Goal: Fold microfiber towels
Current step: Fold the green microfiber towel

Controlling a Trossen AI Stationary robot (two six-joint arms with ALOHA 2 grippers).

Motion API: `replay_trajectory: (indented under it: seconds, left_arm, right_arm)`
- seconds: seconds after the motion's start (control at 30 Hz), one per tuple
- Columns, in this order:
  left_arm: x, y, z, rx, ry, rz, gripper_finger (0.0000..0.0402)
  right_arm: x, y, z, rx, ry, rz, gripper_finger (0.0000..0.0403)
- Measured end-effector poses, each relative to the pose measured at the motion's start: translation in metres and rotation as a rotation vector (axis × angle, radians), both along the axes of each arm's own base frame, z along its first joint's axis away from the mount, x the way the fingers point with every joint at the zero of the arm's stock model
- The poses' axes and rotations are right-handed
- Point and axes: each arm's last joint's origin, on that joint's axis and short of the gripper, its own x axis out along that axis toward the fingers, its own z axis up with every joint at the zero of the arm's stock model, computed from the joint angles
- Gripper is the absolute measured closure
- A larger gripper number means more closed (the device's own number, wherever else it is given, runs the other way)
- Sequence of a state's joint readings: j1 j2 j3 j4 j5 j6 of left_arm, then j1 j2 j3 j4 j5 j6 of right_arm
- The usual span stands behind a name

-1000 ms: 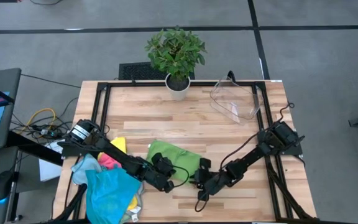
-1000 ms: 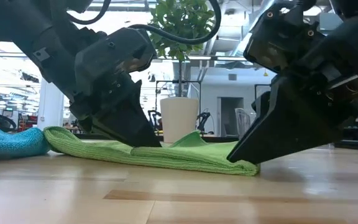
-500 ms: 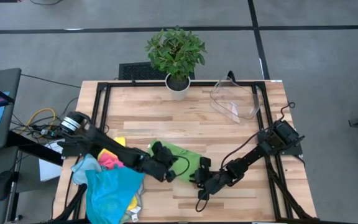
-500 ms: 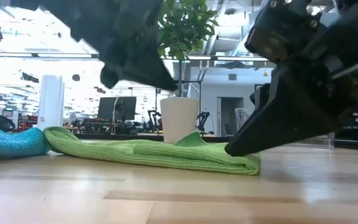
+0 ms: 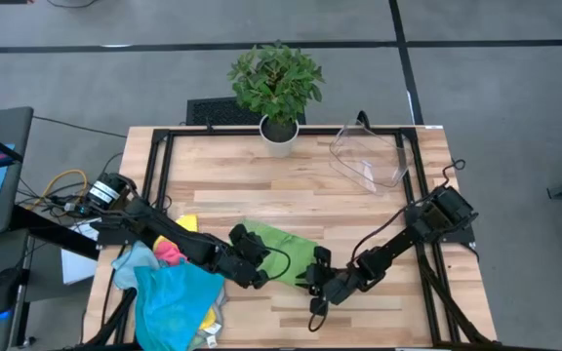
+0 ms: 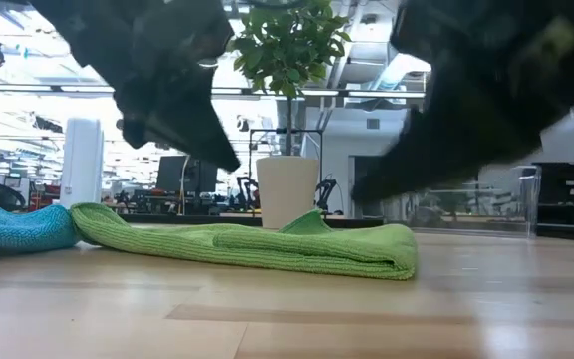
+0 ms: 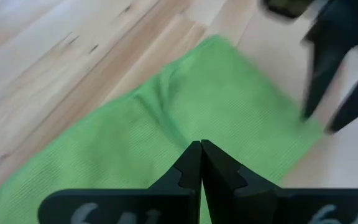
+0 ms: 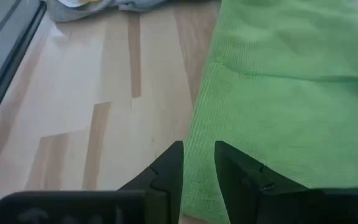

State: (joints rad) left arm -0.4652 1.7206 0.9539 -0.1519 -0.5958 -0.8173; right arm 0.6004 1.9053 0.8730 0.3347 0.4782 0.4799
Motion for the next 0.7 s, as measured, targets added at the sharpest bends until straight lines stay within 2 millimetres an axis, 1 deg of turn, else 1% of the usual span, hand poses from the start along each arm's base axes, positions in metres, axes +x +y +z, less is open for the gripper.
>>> replay_trajectory:
  seconds: [0.13,0.27,0.37,0.5,0.7]
  left_arm:
    - [-0.006,-0.001,-0.005,-0.007,0.02,0.033,0.0401]
    - [-0.014,0.002,-0.017,-0.051,-0.012,0.104,0.0401]
    - [-0.019,0.002,-0.025,-0.098,-0.067,0.128,0.0401]
    - [-0.024,0.003,-0.034,-0.159,-0.155,0.107,0.0401]
    - [-0.034,0.008,-0.047,-0.196,-0.168,0.112,0.0401]
  right_arm:
    - [0.001,-0.004,0.016,-0.022,-0.041,0.016,0.0285]
    - [0.001,-0.007,0.025,-0.039,-0.061,-0.001,0.0285]
    - [0.001,-0.006,0.025,-0.036,-0.059,-0.001,0.0285]
    - [-0.001,-0.004,0.023,-0.009,-0.053,-0.011,0.0285]
    - [0.001,-0.008,0.021,0.005,-0.05,-0.03,0.0285]
